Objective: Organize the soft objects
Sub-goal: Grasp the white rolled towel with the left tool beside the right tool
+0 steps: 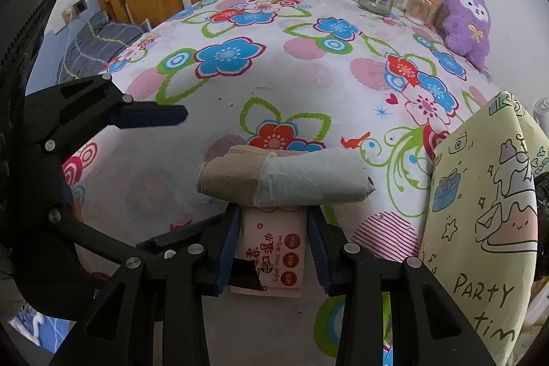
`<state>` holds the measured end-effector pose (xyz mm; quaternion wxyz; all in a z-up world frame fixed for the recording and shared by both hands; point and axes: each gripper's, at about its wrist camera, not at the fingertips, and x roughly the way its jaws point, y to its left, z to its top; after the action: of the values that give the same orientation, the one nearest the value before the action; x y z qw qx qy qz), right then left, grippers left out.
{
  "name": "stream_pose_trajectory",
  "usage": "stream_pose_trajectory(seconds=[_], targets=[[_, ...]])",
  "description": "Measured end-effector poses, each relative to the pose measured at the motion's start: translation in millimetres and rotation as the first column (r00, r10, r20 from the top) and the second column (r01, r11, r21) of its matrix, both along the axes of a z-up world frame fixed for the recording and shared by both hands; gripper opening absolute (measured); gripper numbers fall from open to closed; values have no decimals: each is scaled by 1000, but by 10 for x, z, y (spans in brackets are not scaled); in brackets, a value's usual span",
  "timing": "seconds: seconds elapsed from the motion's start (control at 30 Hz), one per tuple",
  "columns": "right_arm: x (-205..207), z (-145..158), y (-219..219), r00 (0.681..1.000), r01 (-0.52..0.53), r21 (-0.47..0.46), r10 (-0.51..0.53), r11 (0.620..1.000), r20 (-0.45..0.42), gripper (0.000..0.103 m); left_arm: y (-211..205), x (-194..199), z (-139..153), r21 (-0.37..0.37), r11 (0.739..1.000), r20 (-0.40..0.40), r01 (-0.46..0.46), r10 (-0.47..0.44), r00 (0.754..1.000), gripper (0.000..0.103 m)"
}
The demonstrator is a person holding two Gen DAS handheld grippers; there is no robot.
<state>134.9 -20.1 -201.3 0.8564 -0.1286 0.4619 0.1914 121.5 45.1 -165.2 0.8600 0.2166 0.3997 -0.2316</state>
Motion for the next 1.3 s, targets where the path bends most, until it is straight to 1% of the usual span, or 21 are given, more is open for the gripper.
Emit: stream_pose_trajectory(seconds=[0.07, 0.23, 0.33, 0.57, 0.6, 0.67, 0.77, 0.9, 1.07, 1.3], targets=[[11, 2, -16, 1000, 9, 4, -9, 1000, 1, 41, -15, -8, -5, -9, 1000, 1, 13, -13, 1000, 61], [13, 0, -36, 1000, 11, 7, -11, 1000, -6, 41, -33, -48, -13, -18, 999, 23, 48, -47, 999, 45], [12, -8, -30, 1000, 7, -1, -7, 1000, -9, 41, -43, -82, -13, -11, 997, 41, 70, -69, 997, 41], [5, -14, 0, 1000, -4, -20, 4, 1000, -4, 41, -37, -73, -13, -26, 992, 28, 127, -126, 992, 30], [10, -16, 3, 1000, -4, -21, 4, 1000, -5, 41, -42, -75, -13, -29, 990, 23, 136, -136, 991, 26], [9, -18, 1, 1000, -3, -18, 3, 1000, -7, 41, -57, -86, -17, -35, 988, 14, 152, -152, 988, 15], [10, -22, -8, 1000, 0, -12, 0, 1000, -14, 41, -79, -100, -23, -39, 984, 3, 172, -172, 985, 6], [11, -18, -12, 1000, 4, -6, -4, 1000, -17, 41, -92, -97, -25, -49, 983, -10, 175, -176, 984, 0], [29, -35, -24, 999, 22, -3, -22, 1000, -27, 41, -69, -61, -25, -39, 991, -5, 125, -126, 992, 0], [12, -24, -27, 999, 37, 1, -37, 999, -28, 41, -64, -94, -13, -36, 992, -1, 118, -118, 993, 1]])
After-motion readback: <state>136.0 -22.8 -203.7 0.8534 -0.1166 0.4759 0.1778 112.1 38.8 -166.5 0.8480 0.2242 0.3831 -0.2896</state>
